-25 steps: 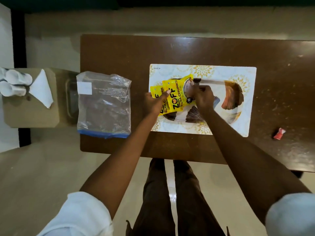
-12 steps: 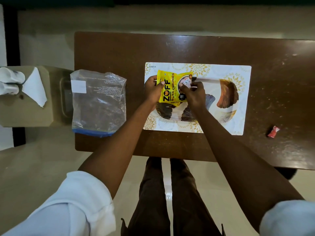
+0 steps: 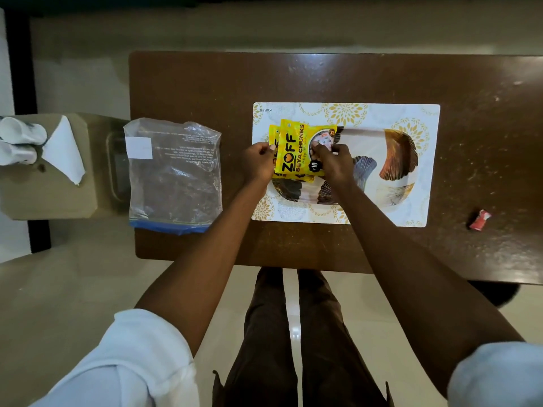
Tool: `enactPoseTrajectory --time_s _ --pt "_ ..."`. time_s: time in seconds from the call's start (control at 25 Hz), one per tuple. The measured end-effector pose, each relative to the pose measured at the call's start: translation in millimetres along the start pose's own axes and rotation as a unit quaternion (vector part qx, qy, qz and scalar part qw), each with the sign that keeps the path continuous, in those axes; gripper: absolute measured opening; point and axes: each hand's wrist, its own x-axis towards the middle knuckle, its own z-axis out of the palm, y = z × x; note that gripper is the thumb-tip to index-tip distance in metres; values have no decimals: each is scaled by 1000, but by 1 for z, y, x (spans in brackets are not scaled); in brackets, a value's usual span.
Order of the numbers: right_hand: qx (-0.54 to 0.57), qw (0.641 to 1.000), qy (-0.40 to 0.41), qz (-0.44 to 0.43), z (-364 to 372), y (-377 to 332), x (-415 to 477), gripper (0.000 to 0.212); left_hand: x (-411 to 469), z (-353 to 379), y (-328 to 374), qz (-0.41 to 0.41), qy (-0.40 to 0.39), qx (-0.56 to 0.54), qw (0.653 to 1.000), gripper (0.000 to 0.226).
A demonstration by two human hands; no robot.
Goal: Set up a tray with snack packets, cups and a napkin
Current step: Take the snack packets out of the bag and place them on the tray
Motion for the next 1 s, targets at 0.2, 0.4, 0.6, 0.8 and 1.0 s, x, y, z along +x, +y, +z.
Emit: enactPoseTrajectory --time_s 0.2,0.4,0.6,0.8,1.0 --pt "2 999 -1 -45 1 -10 -1 46 6 3 11 13 -18 -26 999 28" --pt "-45 996 -14 -78 0 -14 2 49 15 2 9 23 -8 -20 1000 27" --pt "-51 994 11 -96 -2 -13 2 47 12 -1 4 32 6 -33 999 27" --pt "-1 995 16 -97 -3 0 -14 37 -16 3 2 29 -12 -64 997 39" --pt "15 996 -32 -77 -13 35 -37 47 -54 6 -35 18 -17 -89 996 31"
